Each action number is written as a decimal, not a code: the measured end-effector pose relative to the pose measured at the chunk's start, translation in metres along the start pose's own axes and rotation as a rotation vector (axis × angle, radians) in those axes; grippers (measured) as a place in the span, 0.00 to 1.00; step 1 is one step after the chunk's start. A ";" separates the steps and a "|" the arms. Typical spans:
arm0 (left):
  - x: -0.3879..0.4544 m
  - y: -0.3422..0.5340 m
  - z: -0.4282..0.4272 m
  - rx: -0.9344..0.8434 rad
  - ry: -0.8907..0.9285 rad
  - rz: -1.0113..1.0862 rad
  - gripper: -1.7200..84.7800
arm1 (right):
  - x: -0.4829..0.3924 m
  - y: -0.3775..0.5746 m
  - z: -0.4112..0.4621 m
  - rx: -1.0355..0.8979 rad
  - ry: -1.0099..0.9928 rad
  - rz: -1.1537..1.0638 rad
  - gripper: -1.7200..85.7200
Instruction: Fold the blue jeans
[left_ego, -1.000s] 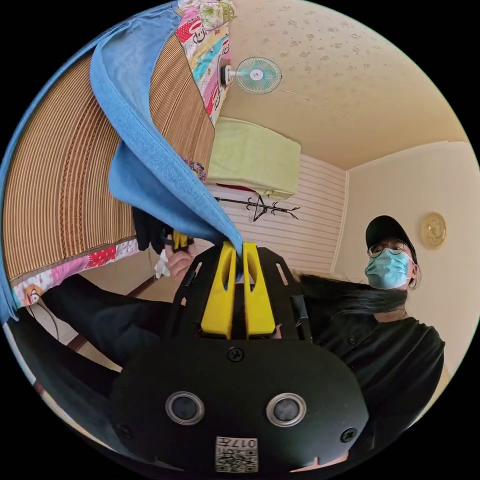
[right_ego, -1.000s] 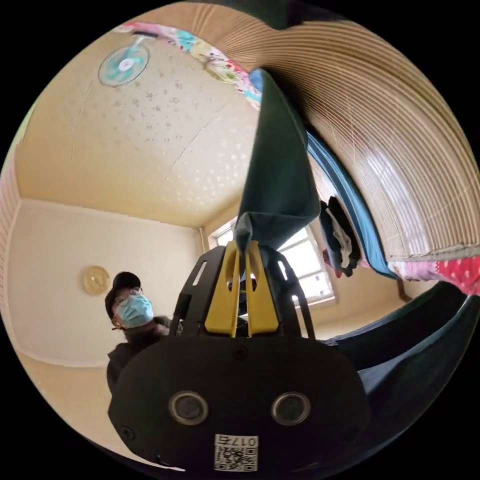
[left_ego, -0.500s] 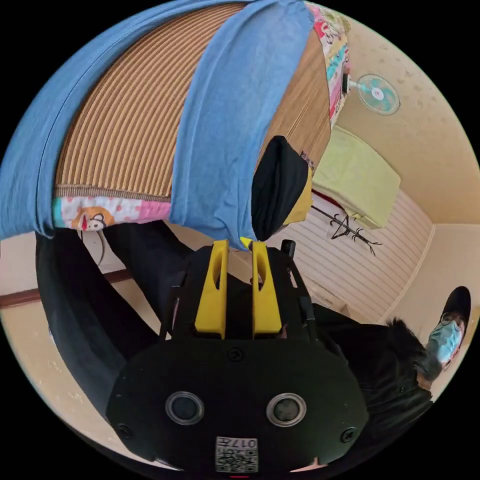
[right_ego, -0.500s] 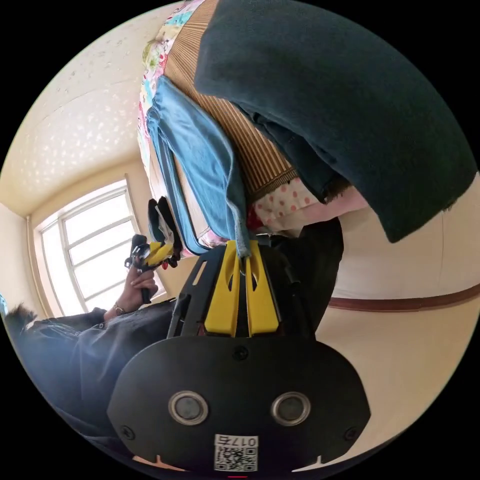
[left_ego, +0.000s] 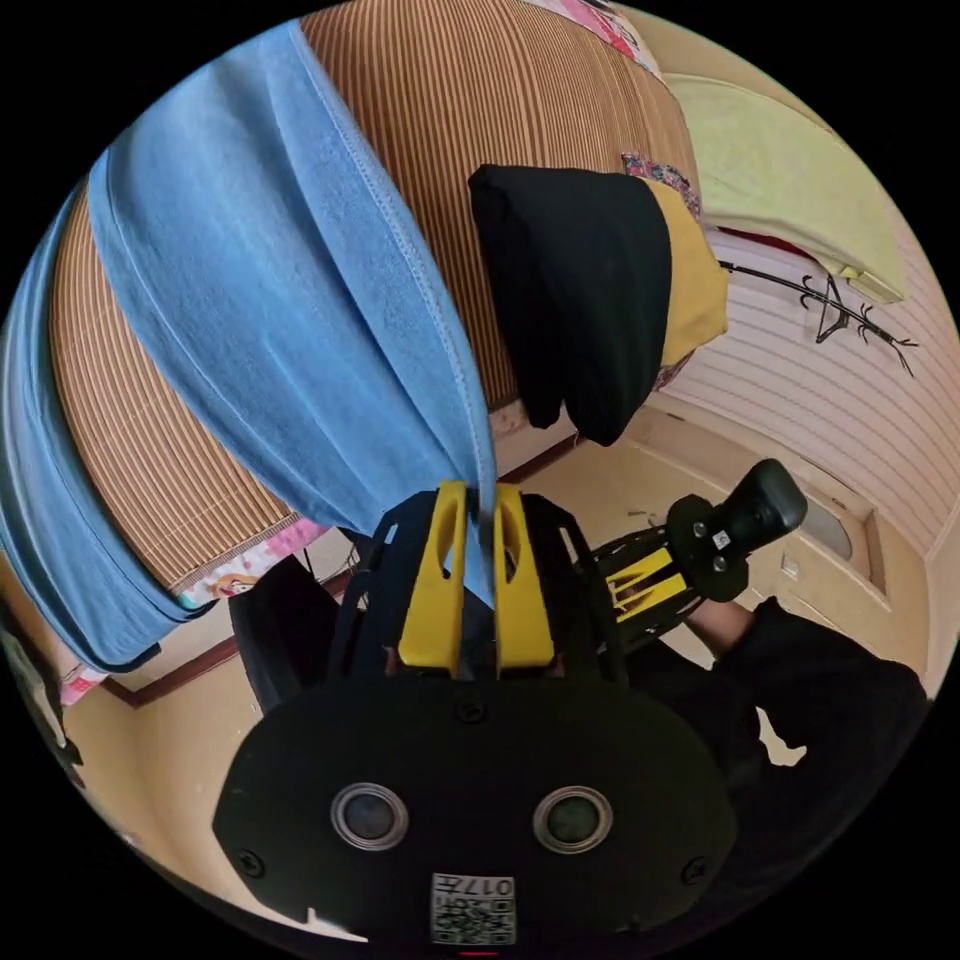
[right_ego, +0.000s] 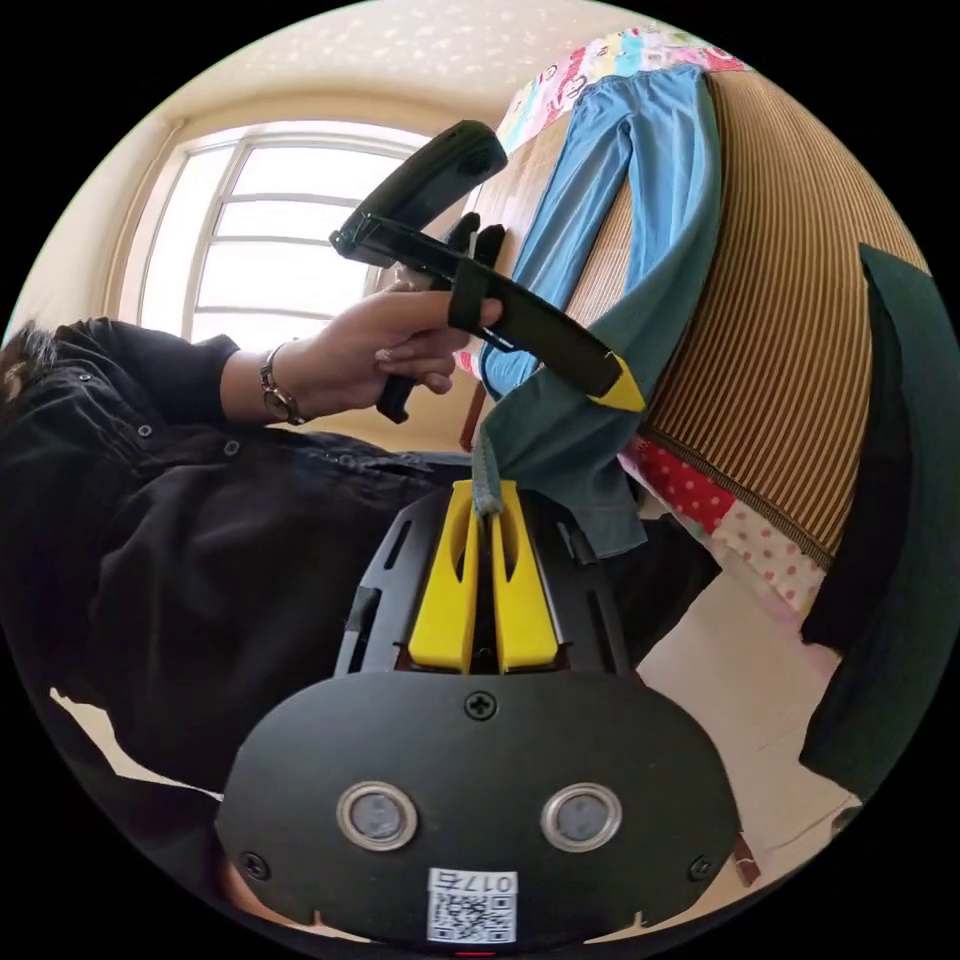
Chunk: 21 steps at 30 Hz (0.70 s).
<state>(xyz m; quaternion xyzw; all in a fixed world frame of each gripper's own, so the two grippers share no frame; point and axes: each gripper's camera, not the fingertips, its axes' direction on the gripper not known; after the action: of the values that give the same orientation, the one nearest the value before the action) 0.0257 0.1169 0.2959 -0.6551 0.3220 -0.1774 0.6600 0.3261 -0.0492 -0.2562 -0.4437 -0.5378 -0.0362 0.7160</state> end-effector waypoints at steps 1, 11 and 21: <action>-0.005 0.008 -0.004 0.031 0.058 0.000 0.03 | 0.007 -0.003 -0.001 -0.063 -0.007 -0.011 0.07; -0.023 0.056 -0.061 0.165 0.283 -0.059 0.01 | 0.143 -0.165 -0.130 0.276 -0.089 0.174 0.16; -0.017 0.099 -0.115 0.292 0.390 -0.038 0.01 | 0.252 -0.457 -0.091 0.474 0.168 0.509 0.14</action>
<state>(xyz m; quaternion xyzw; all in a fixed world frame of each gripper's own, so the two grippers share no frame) -0.0808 0.0498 0.2093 -0.5120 0.4019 -0.3574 0.6698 0.2571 -0.2800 0.2160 -0.3807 -0.3427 0.2328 0.8267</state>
